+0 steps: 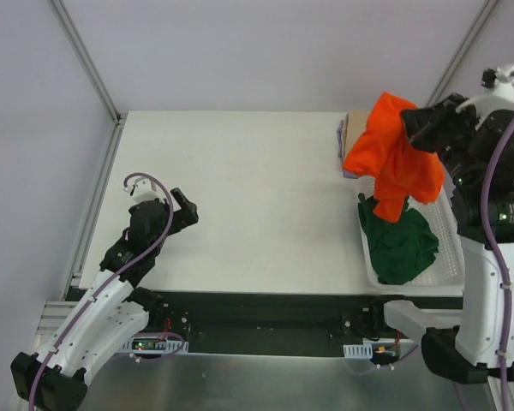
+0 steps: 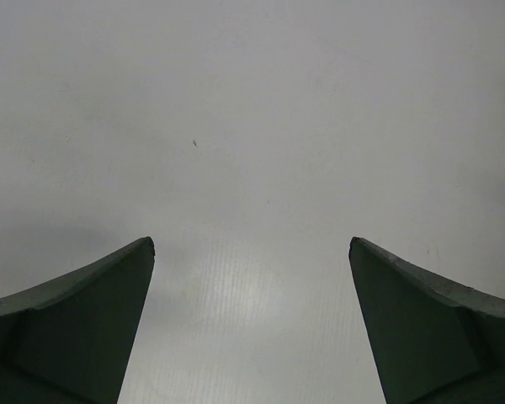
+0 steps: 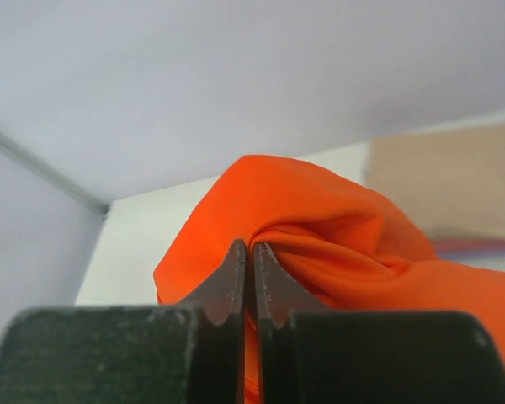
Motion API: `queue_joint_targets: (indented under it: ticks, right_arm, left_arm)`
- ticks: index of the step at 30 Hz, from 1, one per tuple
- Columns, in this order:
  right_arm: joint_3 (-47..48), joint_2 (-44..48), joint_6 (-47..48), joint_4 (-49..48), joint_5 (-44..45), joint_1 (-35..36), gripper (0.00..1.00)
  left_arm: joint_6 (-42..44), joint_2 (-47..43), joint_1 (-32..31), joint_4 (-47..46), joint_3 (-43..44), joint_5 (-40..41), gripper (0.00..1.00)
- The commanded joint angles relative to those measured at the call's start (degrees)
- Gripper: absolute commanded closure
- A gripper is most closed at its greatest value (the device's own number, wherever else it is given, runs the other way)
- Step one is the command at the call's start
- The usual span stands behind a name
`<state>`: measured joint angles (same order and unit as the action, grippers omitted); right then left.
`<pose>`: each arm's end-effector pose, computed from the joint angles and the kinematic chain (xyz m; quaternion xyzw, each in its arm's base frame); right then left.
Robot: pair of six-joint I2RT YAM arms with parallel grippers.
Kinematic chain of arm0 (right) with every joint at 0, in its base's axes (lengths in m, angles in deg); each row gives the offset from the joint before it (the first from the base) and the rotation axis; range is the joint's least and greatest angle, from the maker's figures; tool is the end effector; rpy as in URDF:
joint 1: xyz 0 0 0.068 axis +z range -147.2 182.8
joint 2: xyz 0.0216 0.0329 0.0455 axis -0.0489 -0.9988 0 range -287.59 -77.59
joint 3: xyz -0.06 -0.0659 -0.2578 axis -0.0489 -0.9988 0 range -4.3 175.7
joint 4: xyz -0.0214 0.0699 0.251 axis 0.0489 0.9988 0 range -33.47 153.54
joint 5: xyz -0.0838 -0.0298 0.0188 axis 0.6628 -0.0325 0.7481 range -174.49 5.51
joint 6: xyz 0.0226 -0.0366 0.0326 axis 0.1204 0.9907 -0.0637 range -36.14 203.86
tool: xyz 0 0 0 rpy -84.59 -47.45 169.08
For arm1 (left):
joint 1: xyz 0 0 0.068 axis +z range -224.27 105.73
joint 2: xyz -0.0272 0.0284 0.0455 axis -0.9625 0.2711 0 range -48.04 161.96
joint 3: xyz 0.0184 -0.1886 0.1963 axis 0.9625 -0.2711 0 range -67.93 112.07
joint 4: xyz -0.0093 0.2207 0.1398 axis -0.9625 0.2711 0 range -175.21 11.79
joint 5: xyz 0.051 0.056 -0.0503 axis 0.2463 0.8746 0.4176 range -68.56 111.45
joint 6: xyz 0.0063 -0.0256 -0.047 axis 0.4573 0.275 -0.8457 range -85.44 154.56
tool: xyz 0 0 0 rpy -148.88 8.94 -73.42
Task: Fold and stack the t-shirts
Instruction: Grab crumpled tshirt from bin with the right arm, then move the tshirt to the center of the board
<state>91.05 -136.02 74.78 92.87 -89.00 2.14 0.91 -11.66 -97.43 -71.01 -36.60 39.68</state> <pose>0.1511 0.0011 0.5346 0.0319 0.7028 0.0797 0.7062 0.1500 -0.0522 0.2729 -0.1649 0.7933 -0.1583 0.5642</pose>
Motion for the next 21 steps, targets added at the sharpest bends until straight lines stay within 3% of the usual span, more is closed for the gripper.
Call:
queue_joint_targets:
  ticks: [1, 5, 9, 11, 15, 19, 20, 21]
  right_arm:
    - [14.7, -9.0, 7.4, -1.8, -2.8, 14.2, 1.0]
    - [26.8, -20.6, 4.8, -10.0, -11.7, 22.6, 0.99]
    - [47.8, -35.6, 7.1, -6.8, -18.1, 33.2, 0.99]
    - [49.1, -39.3, 6.3, -10.7, -22.4, 34.9, 0.99]
    - [34.8, -35.0, 7.2, -14.4, -28.0, 33.5, 0.99]
    - [1.9, -24.1, 8.6, -17.3, -20.1, 26.6, 0.99]
    - [-5.8, -22.0, 8.6, -20.7, -17.9, 23.7, 0.94]
    - [-13.7, -21.2, 10.6, -24.3, -17.1, 21.0, 0.7]
  left_arm:
    - [-0.2, -1.0, 0.4, -1.3, -0.1, 0.2, 0.01]
    - [-2.9, -2.3, 0.4, 0.3, 0.2, -3.8, 0.01]
    - [-6.0, -4.7, 0.4, 4.5, 0.5, -3.7, 0.01]
    - [-7.9, -6.3, 0.4, 8.1, 0.8, -1.9, 0.01]
    - [-8.7, -9.6, 0.4, 13.3, 1.5, -1.4, 0.01]
    - [-11.4, -12.2, 0.4, 16.6, 1.5, -0.4, 0.01]
    - [-11.7, -12.7, 0.4, 17.3, 1.5, -0.4, 0.01]
    - [-12.1, -13.0, 0.4, 17.7, 1.3, -0.3, 0.01]
